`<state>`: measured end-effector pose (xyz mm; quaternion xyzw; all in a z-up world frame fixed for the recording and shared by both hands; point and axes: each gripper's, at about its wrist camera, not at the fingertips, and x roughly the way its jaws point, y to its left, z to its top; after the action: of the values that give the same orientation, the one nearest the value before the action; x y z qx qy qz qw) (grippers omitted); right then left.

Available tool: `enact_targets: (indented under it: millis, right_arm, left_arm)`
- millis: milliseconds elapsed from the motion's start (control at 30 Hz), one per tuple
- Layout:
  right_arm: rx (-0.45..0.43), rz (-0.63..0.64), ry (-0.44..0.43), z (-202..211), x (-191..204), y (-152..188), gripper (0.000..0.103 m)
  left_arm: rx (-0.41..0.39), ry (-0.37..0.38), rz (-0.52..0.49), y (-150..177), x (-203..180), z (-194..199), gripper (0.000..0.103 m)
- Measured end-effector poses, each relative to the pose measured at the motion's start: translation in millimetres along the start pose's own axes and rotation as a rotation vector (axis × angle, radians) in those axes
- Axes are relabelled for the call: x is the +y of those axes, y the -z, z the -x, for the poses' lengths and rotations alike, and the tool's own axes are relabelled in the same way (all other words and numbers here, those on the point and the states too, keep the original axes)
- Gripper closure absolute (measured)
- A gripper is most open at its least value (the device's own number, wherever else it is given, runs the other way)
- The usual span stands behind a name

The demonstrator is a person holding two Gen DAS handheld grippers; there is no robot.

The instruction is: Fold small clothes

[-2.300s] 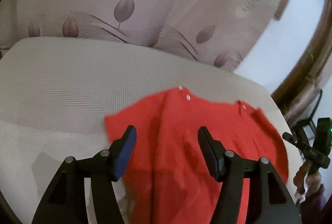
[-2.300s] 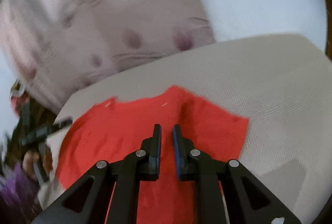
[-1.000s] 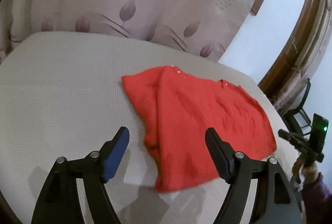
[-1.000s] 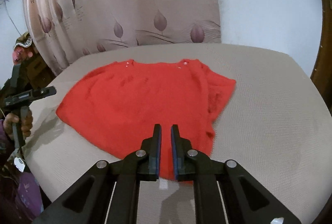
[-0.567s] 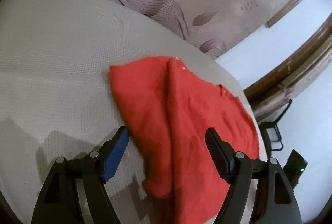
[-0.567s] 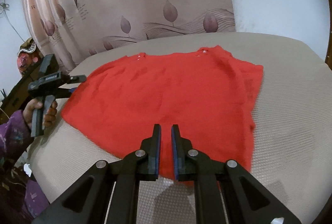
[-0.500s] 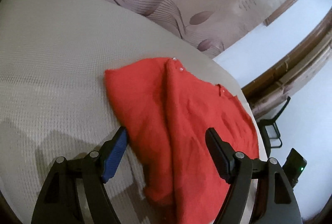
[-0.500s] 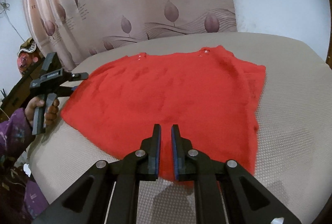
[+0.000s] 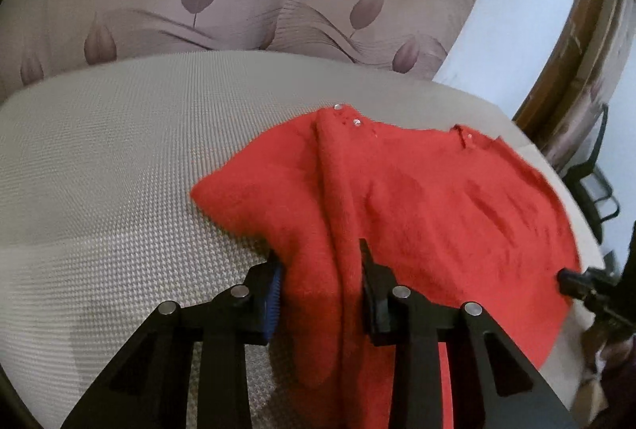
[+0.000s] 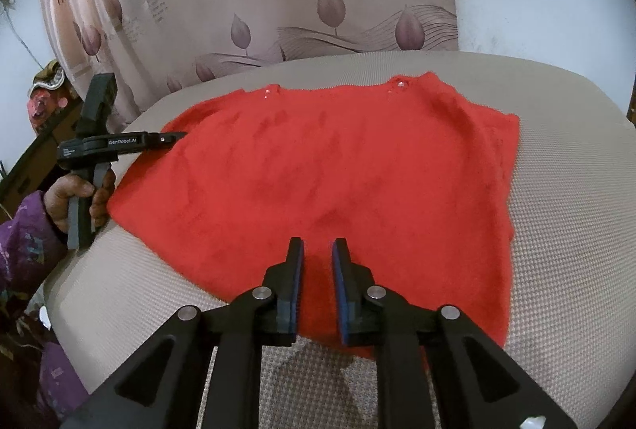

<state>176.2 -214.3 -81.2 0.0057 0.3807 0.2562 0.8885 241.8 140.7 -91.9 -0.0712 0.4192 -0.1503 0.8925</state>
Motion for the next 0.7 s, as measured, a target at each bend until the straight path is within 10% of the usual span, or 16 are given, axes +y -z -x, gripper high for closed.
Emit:
enact_targets:
  millis: [700]
  right_arm:
    - [-0.011,0.008,0.005,1.4,-0.3,0.0,0.079]
  left_arm:
    - [-0.004,-0.043,-0.033,1.2,-2.6,-2.3,0.07]
